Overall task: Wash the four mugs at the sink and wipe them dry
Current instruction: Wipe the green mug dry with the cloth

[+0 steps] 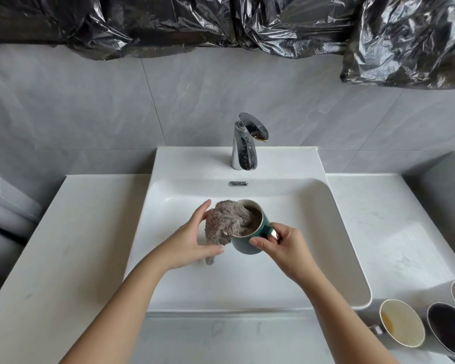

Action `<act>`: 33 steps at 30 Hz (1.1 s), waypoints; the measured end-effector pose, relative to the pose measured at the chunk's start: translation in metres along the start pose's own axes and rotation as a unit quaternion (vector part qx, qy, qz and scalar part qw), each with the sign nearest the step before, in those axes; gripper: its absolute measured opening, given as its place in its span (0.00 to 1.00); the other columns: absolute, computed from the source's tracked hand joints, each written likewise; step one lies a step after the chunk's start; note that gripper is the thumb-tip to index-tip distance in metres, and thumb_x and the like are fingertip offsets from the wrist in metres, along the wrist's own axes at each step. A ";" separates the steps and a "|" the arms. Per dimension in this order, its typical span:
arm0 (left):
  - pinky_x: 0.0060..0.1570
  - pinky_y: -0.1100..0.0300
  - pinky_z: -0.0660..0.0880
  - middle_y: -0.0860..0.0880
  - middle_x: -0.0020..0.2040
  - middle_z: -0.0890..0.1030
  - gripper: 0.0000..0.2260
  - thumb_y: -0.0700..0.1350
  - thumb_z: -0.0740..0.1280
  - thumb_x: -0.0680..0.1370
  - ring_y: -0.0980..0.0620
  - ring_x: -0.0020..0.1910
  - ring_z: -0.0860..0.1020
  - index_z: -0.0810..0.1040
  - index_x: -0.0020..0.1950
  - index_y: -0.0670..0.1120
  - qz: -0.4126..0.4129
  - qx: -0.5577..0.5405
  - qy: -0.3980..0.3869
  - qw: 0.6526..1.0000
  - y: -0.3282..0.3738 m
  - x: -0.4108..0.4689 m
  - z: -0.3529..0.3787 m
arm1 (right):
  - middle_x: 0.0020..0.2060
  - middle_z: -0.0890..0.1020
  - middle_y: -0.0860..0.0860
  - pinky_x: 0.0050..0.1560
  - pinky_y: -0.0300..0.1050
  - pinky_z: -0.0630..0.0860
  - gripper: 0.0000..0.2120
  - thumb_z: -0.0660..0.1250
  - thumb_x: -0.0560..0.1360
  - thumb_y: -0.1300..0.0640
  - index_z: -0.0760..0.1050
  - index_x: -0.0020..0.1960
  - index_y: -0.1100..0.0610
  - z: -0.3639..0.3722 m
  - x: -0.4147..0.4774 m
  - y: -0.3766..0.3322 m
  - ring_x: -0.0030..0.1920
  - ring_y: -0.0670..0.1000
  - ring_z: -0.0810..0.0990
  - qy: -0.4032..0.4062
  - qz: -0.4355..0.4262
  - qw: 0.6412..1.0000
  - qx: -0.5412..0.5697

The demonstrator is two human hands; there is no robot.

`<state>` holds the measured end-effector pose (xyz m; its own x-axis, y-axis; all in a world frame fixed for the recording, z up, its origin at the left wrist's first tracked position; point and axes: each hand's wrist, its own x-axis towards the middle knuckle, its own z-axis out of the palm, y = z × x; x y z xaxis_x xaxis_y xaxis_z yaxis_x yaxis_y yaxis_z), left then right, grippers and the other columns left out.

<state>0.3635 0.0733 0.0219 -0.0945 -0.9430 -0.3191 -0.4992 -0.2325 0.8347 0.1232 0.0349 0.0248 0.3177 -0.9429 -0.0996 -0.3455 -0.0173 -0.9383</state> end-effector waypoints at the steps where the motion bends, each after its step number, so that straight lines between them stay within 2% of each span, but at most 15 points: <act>1: 0.64 0.62 0.63 0.59 0.70 0.68 0.43 0.52 0.76 0.68 0.62 0.69 0.65 0.54 0.76 0.59 0.004 -0.001 0.015 1.000 -0.002 0.000 0.001 | 0.24 0.60 0.42 0.28 0.37 0.55 0.24 0.76 0.71 0.63 0.61 0.30 0.55 0.000 0.001 -0.001 0.28 0.45 0.57 0.001 -0.001 1.000 0.004; 3: 0.60 0.57 0.71 0.57 0.58 0.79 0.28 0.46 0.73 0.70 0.55 0.61 0.76 0.66 0.65 0.60 0.019 -0.031 0.079 0.996 -0.003 0.004 0.000 | 0.24 0.59 0.42 0.28 0.37 0.55 0.23 0.76 0.71 0.62 0.62 0.31 0.56 -0.001 0.002 -0.002 0.28 0.45 0.57 -0.001 -0.003 1.000 0.002; 5: 0.50 0.54 0.74 0.56 0.43 0.82 0.19 0.36 0.69 0.74 0.48 0.45 0.79 0.67 0.55 0.57 0.041 -0.063 0.139 0.987 0.000 0.003 -0.005 | 0.24 0.60 0.43 0.28 0.37 0.56 0.23 0.77 0.71 0.61 0.62 0.31 0.58 -0.001 0.003 -0.003 0.28 0.45 0.57 0.004 -0.002 1.000 -0.014; 8: 0.40 0.58 0.71 0.56 0.37 0.80 0.15 0.37 0.70 0.73 0.53 0.35 0.74 0.68 0.49 0.53 0.102 -0.070 0.186 0.975 0.017 -0.001 -0.014 | 0.25 0.61 0.45 0.28 0.38 0.56 0.24 0.77 0.70 0.58 0.62 0.31 0.62 -0.003 0.006 -0.003 0.27 0.46 0.58 0.009 -0.008 0.998 -0.062; 11: 0.37 0.67 0.70 0.60 0.36 0.78 0.10 0.37 0.74 0.71 0.62 0.32 0.73 0.77 0.42 0.50 0.134 -0.004 0.190 0.973 0.043 0.001 -0.008 | 0.24 0.60 0.44 0.27 0.38 0.56 0.26 0.78 0.70 0.58 0.60 0.29 0.56 -0.001 0.006 -0.007 0.27 0.46 0.58 0.007 -0.022 0.995 -0.098; 13: 0.41 0.68 0.72 0.60 0.38 0.80 0.07 0.38 0.73 0.72 0.64 0.36 0.77 0.82 0.43 0.49 0.134 0.039 0.152 0.979 0.054 0.008 0.000 | 0.22 0.60 0.44 0.26 0.38 0.56 0.27 0.77 0.70 0.58 0.58 0.28 0.53 0.001 0.005 -0.009 0.26 0.46 0.58 0.005 -0.026 0.995 -0.100; 14: 0.47 0.66 0.74 0.59 0.43 0.82 0.07 0.37 0.70 0.74 0.64 0.41 0.78 0.84 0.47 0.48 0.132 0.058 0.124 0.982 0.056 0.012 0.003 | 0.22 0.60 0.44 0.26 0.38 0.56 0.28 0.77 0.70 0.59 0.58 0.28 0.53 0.001 0.005 -0.009 0.26 0.46 0.58 0.007 -0.026 0.994 -0.101; 16: 0.60 0.58 0.74 0.54 0.56 0.83 0.15 0.35 0.63 0.77 0.58 0.55 0.79 0.83 0.58 0.48 0.103 0.074 0.050 0.991 0.058 0.019 0.005 | 0.22 0.59 0.44 0.27 0.38 0.55 0.28 0.77 0.70 0.59 0.57 0.28 0.53 -0.003 0.004 -0.007 0.27 0.46 0.57 0.011 -0.023 0.994 -0.109; 18: 0.64 0.52 0.72 0.53 0.62 0.80 0.20 0.35 0.58 0.78 0.53 0.62 0.77 0.79 0.64 0.53 0.073 0.093 -0.038 0.992 0.058 0.024 0.005 | 0.23 0.59 0.44 0.27 0.39 0.55 0.26 0.77 0.71 0.59 0.59 0.29 0.54 -0.009 0.004 -0.004 0.27 0.46 0.58 0.012 -0.016 0.993 -0.119; 21: 0.61 0.51 0.65 0.50 0.53 0.80 0.15 0.38 0.53 0.76 0.53 0.60 0.72 0.77 0.51 0.51 0.111 0.266 -0.105 0.952 0.060 0.031 0.013 | 0.23 0.59 0.43 0.27 0.38 0.57 0.25 0.76 0.71 0.61 0.60 0.29 0.55 -0.012 0.002 0.001 0.26 0.46 0.58 0.010 -0.003 0.994 -0.109; 24: 0.51 0.53 0.56 0.54 0.40 0.73 0.10 0.38 0.53 0.76 0.60 0.50 0.63 0.69 0.38 0.46 0.162 0.377 -0.114 0.905 0.068 0.033 0.021 | 0.22 0.61 0.43 0.27 0.37 0.57 0.24 0.77 0.70 0.61 0.61 0.29 0.56 -0.008 0.001 0.005 0.26 0.46 0.59 -0.005 0.007 0.996 -0.094; 26: 0.54 0.52 0.57 0.56 0.37 0.70 0.09 0.40 0.53 0.75 0.62 0.48 0.60 0.69 0.37 0.46 0.198 0.408 -0.123 0.883 0.068 0.033 0.024 | 0.22 0.61 0.43 0.28 0.37 0.57 0.23 0.77 0.70 0.60 0.63 0.30 0.60 -0.007 0.001 0.008 0.27 0.46 0.59 -0.017 0.010 0.996 -0.084; 27: 0.58 0.51 0.58 0.56 0.38 0.73 0.09 0.42 0.53 0.74 0.61 0.49 0.62 0.71 0.38 0.46 0.219 0.396 -0.106 0.885 0.064 0.033 0.024 | 0.23 0.61 0.43 0.28 0.37 0.57 0.22 0.77 0.71 0.60 0.64 0.32 0.64 -0.007 0.001 0.009 0.27 0.46 0.58 -0.018 0.011 0.997 -0.078; 30: 0.66 0.52 0.57 0.58 0.55 0.82 0.15 0.48 0.58 0.74 0.59 0.63 0.72 0.81 0.52 0.50 0.301 0.317 0.011 0.899 0.045 0.027 0.012 | 0.22 0.60 0.43 0.28 0.36 0.56 0.21 0.76 0.72 0.61 0.65 0.34 0.69 -0.014 0.004 0.007 0.27 0.45 0.58 -0.015 0.015 0.998 -0.058; 33: 0.71 0.51 0.56 0.56 0.68 0.75 0.20 0.48 0.63 0.74 0.58 0.71 0.68 0.76 0.66 0.51 0.360 0.373 0.038 0.854 0.026 0.019 -0.004 | 0.22 0.61 0.42 0.28 0.36 0.56 0.22 0.76 0.72 0.61 0.66 0.27 0.53 -0.019 0.008 0.002 0.26 0.44 0.58 -0.022 0.020 0.998 -0.054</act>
<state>0.3522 0.0485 0.0394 -0.5662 -0.7968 0.2110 -0.7479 0.6042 0.2750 0.1085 0.0209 0.0288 0.3405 -0.9278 -0.1525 -0.4500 -0.0184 -0.8929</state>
